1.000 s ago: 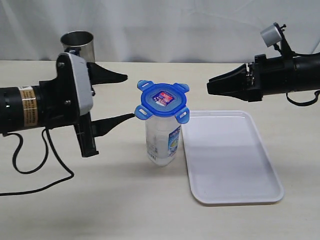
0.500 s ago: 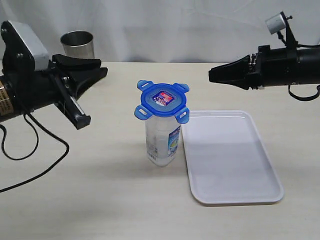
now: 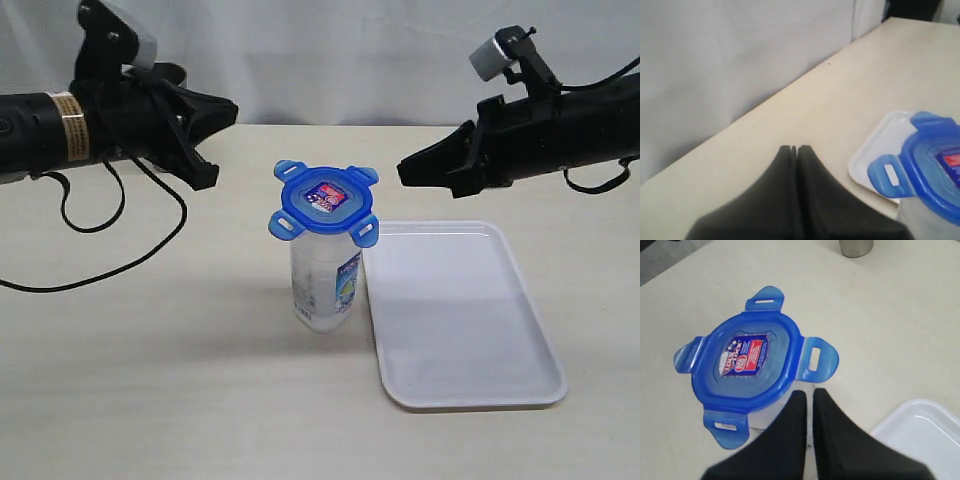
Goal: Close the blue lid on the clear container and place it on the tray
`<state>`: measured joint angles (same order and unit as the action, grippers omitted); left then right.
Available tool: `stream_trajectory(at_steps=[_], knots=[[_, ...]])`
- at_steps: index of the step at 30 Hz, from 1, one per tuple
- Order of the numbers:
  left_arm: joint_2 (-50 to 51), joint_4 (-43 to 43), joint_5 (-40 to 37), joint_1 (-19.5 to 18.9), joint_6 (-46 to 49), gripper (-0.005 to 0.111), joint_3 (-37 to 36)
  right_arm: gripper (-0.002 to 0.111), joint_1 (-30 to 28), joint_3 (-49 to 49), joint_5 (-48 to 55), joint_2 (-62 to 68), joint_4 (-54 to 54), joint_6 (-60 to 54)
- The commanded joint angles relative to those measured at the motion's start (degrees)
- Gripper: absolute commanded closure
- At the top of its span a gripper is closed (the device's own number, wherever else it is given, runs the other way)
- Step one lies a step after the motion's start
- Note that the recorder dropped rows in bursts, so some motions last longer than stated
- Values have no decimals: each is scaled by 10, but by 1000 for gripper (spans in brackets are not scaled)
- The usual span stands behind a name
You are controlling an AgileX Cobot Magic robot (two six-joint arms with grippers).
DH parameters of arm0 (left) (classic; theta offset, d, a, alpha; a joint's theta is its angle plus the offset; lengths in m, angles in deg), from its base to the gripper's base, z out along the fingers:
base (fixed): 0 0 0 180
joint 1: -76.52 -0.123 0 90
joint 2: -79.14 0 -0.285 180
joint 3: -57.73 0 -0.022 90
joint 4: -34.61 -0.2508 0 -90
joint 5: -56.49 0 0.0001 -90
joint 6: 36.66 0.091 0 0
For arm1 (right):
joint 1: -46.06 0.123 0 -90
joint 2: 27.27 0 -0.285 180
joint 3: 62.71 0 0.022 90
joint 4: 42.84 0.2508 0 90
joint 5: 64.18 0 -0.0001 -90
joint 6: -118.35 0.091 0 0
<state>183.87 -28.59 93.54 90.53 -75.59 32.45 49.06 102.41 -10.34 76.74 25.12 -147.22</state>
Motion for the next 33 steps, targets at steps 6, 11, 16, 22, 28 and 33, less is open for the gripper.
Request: stream_trajectory(at_steps=[6, 11, 16, 22, 28, 33], knots=[[64, -72, 37, 1, -54, 107, 36, 103, -19, -15, 86, -17, -4, -110], [49, -122, 33, 1, -91, 107, 32, 103, -15, -17, 114, -17, 61, -173], [19, -75, 6, 1, -36, 107, -18, 104, -15, -17, 113, -17, 123, -199], [9, -49, 68, 1, -13, 107, -63, 104, 16, -17, 64, -7, 142, -197], [9, 11, 35, 1, 17, 107, -65, 104, 66, 4, 24, -6, 140, -166], [9, 3, 36, 1, 20, 107, -65, 104, 134, 16, -63, 5, 129, -132]])
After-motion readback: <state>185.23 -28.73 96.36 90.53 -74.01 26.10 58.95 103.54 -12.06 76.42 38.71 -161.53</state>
